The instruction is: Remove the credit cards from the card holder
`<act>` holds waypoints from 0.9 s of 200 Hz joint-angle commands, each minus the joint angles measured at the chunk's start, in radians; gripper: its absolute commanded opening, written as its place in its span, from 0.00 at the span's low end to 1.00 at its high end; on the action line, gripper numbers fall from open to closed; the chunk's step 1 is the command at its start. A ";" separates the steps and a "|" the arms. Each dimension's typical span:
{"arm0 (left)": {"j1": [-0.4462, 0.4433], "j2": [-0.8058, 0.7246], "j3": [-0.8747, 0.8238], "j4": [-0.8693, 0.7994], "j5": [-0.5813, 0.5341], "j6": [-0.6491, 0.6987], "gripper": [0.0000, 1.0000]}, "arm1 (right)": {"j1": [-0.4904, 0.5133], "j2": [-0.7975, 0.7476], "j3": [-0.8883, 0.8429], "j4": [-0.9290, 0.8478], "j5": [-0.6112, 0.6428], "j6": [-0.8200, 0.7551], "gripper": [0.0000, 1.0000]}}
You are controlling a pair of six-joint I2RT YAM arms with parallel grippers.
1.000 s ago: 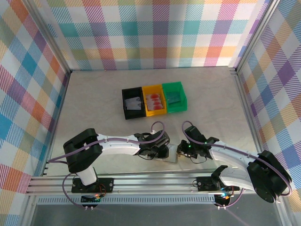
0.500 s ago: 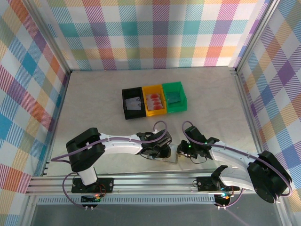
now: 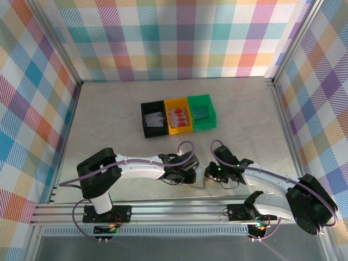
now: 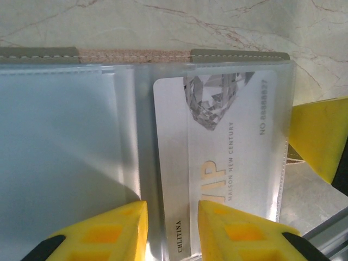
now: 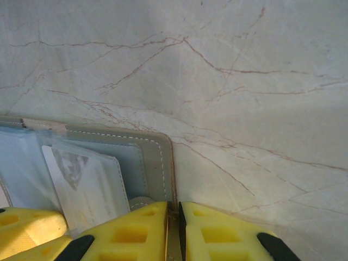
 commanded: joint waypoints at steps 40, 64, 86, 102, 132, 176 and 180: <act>-0.021 0.028 0.027 -0.022 0.005 0.006 0.30 | 0.015 0.025 -0.037 -0.018 0.010 0.008 0.16; -0.021 0.024 0.020 0.015 0.005 0.000 0.30 | 0.014 0.026 -0.039 -0.014 0.010 0.008 0.16; -0.021 0.018 0.010 0.017 -0.003 -0.002 0.30 | 0.013 0.026 -0.042 -0.010 0.009 0.010 0.16; -0.021 0.014 0.007 0.025 0.000 -0.006 0.29 | 0.014 0.029 -0.042 -0.007 0.009 0.009 0.16; -0.021 0.012 0.001 0.055 0.006 -0.019 0.24 | 0.016 0.034 -0.041 0.000 0.005 0.011 0.16; -0.021 -0.007 -0.015 0.066 -0.010 -0.026 0.16 | 0.016 0.022 -0.048 -0.004 0.007 0.009 0.16; -0.021 -0.010 -0.018 0.069 -0.012 -0.027 0.16 | 0.016 0.021 -0.048 -0.006 0.007 0.012 0.16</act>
